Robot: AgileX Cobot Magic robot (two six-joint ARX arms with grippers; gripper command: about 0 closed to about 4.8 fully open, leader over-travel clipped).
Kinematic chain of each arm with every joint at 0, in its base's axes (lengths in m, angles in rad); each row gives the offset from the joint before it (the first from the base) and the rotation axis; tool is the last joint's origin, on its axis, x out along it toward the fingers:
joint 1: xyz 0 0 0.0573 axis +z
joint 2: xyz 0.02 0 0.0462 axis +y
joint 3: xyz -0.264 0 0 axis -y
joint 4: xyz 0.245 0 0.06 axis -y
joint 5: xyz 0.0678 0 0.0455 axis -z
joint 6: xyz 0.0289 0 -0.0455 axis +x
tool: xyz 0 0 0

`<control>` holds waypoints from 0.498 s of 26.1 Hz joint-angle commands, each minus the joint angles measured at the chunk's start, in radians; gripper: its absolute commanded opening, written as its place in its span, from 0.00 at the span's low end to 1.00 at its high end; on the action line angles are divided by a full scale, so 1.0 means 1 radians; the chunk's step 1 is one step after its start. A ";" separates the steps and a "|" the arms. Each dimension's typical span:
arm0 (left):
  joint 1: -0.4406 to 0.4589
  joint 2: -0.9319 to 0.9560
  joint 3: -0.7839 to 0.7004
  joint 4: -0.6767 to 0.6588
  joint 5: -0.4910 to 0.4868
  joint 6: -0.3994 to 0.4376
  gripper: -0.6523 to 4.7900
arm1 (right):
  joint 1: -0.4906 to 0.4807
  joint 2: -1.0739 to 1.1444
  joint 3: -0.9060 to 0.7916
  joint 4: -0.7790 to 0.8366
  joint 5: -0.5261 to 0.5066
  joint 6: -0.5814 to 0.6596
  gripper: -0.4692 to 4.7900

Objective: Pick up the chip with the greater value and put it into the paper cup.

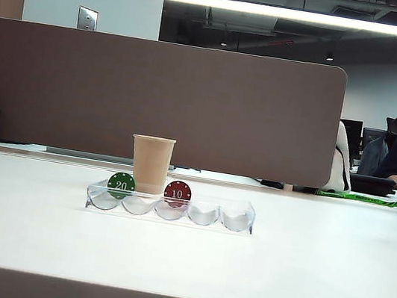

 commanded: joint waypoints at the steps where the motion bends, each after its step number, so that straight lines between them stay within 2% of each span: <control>1: -0.001 -0.055 -0.033 0.013 -0.033 -0.023 0.11 | 0.012 -0.001 -0.026 0.063 0.002 0.005 0.08; 6: -0.001 -0.207 -0.116 0.015 -0.057 -0.020 0.11 | 0.073 -0.001 -0.107 0.074 0.032 -0.009 0.08; 13: -0.001 -0.363 -0.194 0.014 -0.057 -0.019 0.11 | 0.072 -0.001 -0.170 0.109 0.061 -0.002 0.08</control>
